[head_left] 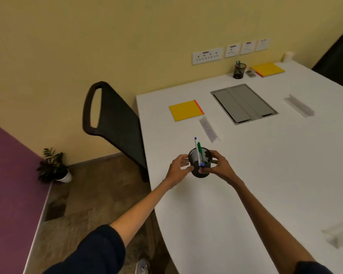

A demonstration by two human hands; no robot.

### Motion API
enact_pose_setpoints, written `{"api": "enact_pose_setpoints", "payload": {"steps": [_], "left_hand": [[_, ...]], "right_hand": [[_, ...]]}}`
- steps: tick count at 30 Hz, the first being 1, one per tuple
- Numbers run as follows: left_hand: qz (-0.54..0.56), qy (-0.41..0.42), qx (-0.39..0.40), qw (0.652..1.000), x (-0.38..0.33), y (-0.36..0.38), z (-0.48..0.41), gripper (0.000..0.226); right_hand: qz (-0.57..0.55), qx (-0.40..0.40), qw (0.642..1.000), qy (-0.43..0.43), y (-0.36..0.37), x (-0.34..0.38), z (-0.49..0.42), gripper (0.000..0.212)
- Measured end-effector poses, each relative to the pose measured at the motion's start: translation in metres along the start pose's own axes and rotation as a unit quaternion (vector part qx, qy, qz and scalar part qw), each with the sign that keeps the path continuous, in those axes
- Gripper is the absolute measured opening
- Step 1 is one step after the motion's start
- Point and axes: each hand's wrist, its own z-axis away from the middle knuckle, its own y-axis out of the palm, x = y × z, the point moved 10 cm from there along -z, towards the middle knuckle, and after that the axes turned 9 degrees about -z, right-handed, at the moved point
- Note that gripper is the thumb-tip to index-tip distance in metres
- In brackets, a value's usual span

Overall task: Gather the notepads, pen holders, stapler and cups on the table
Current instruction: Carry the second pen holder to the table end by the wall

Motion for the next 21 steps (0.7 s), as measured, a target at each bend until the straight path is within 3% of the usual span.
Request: {"api": "enact_pose_setpoints", "payload": {"steps": [5, 17, 21], "left_hand": [[0.082, 0.005, -0.054, 0.995, 0.001, -0.077, 0.008, 0.028], [0.076, 0.107, -0.149, 0.980, -0.041, -0.296, -0.005, 0.032], [0.086, 0.123, -0.197, 0.969, -0.044, -0.372, 0.004, 0.028]], "right_hand": [[-0.035, 0.004, 0.999, -0.026, 0.063, 0.051, -0.024, 0.088], [-0.043, 0.012, 0.991, -0.126, 0.206, 0.227, -0.085, 0.067], [-0.043, 0.020, 0.988, -0.145, 0.262, 0.266, -0.111, 0.070]]}}
